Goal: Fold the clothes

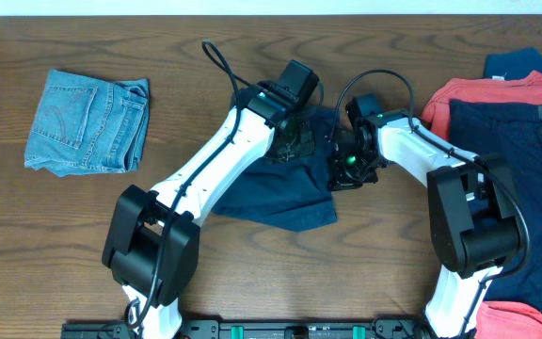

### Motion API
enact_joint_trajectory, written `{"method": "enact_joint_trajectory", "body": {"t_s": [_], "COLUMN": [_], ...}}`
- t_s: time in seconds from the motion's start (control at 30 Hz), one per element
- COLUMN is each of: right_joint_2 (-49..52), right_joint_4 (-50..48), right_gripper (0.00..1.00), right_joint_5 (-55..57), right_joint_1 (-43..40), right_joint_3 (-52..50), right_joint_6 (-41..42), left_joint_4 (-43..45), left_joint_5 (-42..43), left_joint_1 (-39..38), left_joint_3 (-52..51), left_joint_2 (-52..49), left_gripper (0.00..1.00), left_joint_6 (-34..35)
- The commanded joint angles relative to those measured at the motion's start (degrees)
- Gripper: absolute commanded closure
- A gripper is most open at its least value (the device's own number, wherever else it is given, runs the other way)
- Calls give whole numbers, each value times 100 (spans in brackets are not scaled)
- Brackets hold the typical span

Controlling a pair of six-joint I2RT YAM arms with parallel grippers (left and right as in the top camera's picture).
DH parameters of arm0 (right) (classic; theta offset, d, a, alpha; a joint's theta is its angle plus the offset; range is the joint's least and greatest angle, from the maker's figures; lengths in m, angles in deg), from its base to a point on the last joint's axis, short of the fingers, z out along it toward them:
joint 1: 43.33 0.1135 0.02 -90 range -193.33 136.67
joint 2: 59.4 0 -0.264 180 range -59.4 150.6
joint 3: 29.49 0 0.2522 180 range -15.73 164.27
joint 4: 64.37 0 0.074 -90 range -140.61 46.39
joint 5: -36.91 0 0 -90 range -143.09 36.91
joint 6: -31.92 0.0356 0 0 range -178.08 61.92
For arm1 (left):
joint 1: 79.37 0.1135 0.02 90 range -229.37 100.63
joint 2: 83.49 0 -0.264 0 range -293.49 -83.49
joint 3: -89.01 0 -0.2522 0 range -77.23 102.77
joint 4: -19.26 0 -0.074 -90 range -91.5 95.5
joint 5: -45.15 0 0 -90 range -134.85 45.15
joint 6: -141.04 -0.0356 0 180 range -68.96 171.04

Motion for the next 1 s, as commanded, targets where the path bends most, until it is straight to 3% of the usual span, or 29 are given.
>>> {"method": "enact_joint_trajectory", "body": {"t_s": [0.0,0.13,0.3,0.4,0.5,0.67,0.83,0.97], "right_joint_2": [243,243,24,-396,-935,-1456,-1248,-925], "right_joint_4": [42,85,304,332,275,81,31,-50], "right_gripper": [98,85,80,77,67,46,44,53], "right_joint_5": [385,387,382,103,-706,-1021,-634,-470], "right_joint_1": [-90,-136,-337,-496,-557,-295,179,428], "right_joint_3": [-37,-35,-7,13,13,13,-4,-4], "right_joint_6": [-92,-90,15,-42,-505,-651,-570,-407], "left_joint_4": [-144,-341,-931,-1314,-1558,-1578,-1475,-1469], "left_joint_5": [190,184,-697,-894,-887,-885,-881,-828], "left_joint_1": [15,39,190,352,551,796,981,1038], "left_joint_3": [13,13,13,11,9,-109,-352,-420], "left_joint_2": [173,358,566,564,555,551,468,321], "left_gripper": [60,59,59,66,76,78,73,71], "left_joint_6": [-103,-372,-623,-846,-1043,-1290,-1563,-1746]}}
